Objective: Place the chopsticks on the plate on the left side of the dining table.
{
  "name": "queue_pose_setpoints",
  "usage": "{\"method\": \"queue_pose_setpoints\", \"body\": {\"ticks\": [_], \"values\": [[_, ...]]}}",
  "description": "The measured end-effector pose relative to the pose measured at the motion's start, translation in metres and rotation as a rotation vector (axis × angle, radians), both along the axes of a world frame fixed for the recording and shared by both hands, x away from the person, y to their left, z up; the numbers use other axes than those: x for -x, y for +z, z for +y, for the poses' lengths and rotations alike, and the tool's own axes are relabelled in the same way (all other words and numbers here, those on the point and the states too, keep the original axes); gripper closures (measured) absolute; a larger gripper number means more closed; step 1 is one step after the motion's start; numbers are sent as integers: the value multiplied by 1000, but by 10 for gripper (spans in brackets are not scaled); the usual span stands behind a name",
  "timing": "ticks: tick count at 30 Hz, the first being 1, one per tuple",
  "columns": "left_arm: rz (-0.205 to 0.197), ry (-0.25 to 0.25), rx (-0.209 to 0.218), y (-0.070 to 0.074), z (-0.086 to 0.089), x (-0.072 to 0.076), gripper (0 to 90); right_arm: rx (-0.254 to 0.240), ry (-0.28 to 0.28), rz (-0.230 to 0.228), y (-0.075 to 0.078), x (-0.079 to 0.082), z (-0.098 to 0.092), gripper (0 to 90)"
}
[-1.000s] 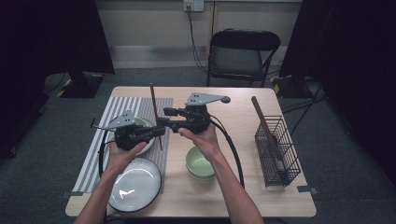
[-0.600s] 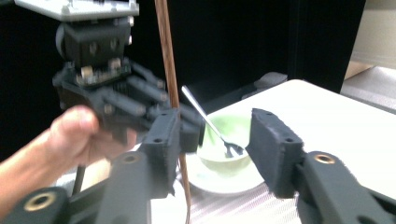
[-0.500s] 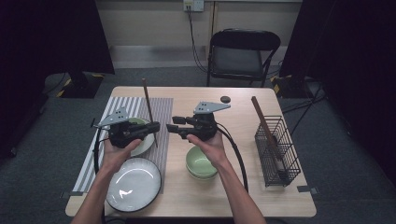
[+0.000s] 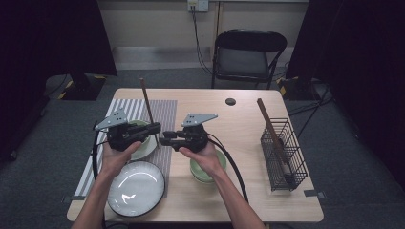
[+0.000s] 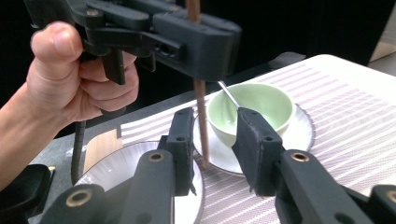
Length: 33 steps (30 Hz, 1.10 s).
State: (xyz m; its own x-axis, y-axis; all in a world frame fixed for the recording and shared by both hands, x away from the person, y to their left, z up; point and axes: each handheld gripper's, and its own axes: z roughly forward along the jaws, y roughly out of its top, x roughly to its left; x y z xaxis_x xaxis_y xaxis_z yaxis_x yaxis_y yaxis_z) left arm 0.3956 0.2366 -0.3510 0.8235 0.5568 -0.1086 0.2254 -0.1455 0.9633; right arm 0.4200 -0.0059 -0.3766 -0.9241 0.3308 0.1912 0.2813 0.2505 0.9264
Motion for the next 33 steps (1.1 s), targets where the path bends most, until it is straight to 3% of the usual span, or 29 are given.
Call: {"method": "queue_pose_setpoints", "body": {"ticks": [7, 17, 23, 28, 33], "values": [[14, -23, 0, -2, -9, 1, 850, -4, 28, 15, -9, -1, 12, 729], [10, -37, 12, -1, -9, 2, 850, -5, 19, 11, -13, 0, 15, 846], [17, -50, 16, -2, -9, 0, 850, 1, 28, 2, -12, 2, 18, 863], [22, -51, 12, -3, -10, 0, 850, -24, 27, 5, -11, 1, 16, 839], [22, -54, 20, -3, -11, 0, 847, -7, 21, -5, -9, 3, 15, 865]]}}
